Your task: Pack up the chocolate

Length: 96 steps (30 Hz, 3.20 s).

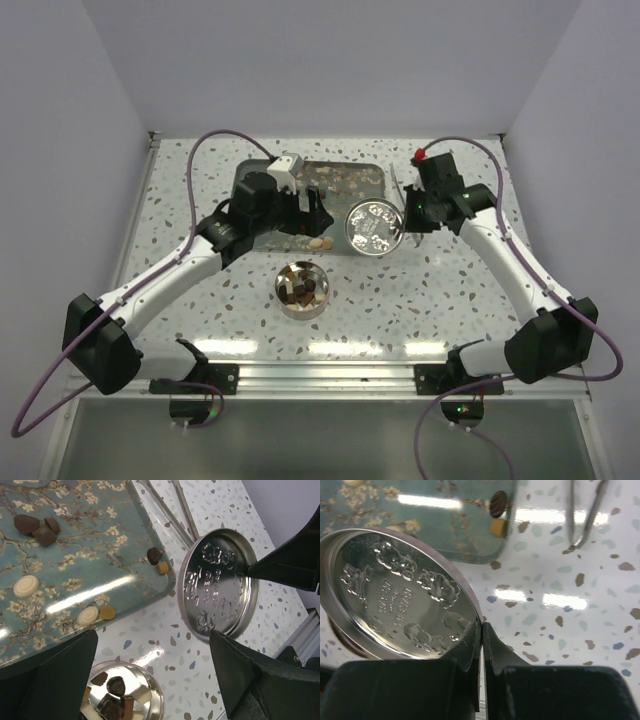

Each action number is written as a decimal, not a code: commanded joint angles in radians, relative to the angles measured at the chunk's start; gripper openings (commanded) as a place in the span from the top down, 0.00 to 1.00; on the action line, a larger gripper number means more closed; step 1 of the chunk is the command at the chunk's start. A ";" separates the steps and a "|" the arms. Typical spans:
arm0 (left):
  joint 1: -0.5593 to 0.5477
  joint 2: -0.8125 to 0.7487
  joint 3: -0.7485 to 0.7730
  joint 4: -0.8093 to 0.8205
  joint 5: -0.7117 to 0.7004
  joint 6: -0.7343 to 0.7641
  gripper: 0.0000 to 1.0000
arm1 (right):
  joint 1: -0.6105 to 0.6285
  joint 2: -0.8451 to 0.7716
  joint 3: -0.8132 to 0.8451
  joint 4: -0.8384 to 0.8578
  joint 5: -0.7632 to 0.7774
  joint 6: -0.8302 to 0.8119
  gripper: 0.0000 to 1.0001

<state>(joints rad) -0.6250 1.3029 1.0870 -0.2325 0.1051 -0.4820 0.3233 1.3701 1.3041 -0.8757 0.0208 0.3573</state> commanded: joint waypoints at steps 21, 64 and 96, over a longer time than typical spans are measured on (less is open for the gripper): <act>-0.013 -0.028 -0.128 0.363 0.212 -0.191 0.00 | 0.094 0.040 0.087 0.132 -0.208 0.092 1.00; -0.012 0.084 -0.104 0.362 0.231 -0.256 1.00 | 0.117 -0.063 0.069 0.089 -0.242 0.042 0.65; -0.343 -0.093 -0.059 0.168 -0.616 0.950 1.00 | 0.063 0.162 0.500 0.004 -0.622 0.411 0.33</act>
<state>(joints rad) -0.9329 1.1915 1.0462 -0.1501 -0.3717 0.3447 0.4076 1.5772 1.8286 -0.9840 -0.4847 0.6598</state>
